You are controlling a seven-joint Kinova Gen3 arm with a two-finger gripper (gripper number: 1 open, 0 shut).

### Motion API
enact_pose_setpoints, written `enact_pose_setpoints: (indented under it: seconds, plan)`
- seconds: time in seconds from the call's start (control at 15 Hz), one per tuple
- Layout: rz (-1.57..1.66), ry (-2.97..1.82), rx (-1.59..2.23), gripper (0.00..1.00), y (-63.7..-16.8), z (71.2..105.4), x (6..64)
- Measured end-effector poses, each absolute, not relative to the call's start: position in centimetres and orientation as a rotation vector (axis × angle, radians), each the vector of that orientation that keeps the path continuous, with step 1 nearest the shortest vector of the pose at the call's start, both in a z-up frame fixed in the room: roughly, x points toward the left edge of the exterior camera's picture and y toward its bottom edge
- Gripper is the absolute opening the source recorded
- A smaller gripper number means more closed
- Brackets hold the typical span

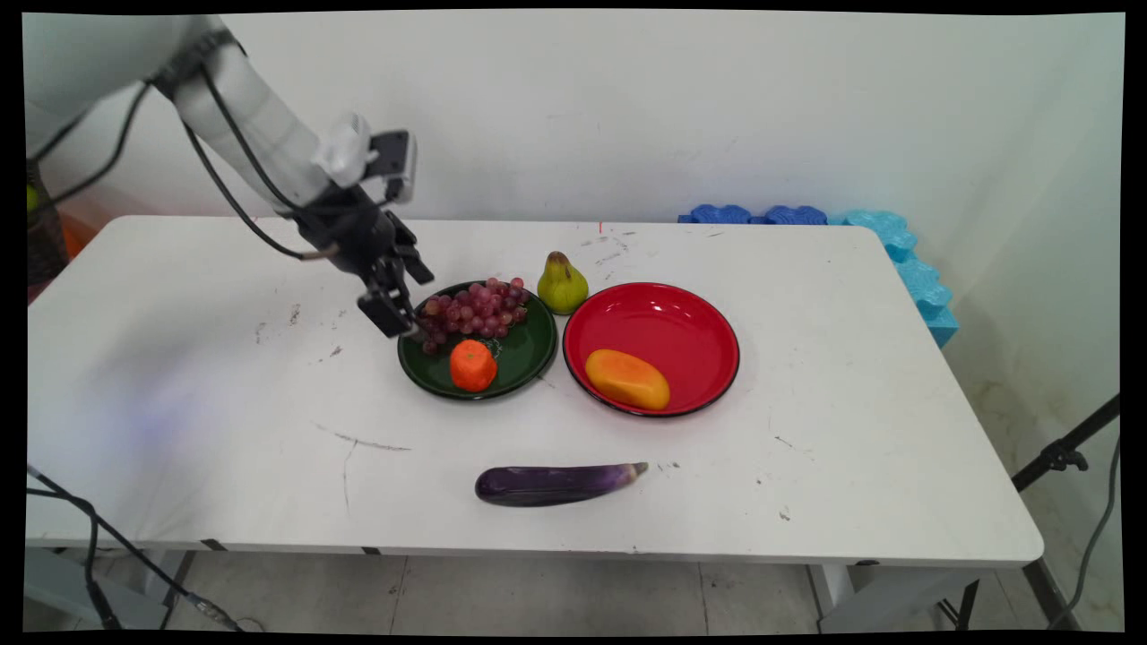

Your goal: Pick up the mandarin from the green plate

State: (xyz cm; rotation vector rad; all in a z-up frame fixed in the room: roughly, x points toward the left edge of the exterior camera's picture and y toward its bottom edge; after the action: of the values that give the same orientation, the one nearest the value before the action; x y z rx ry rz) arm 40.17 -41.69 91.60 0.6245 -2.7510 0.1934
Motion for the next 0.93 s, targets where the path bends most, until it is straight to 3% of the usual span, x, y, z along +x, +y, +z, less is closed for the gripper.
enact_pose_setpoints:
  seconds: [0.53, 0.93]
  plan:
    - [0.131, -2.739, 0.601, 1.00, -42.9, 86.6, 38.9]
    - [0.115, -2.727, 0.587, 1.00, -44.5, 85.6, 37.2]
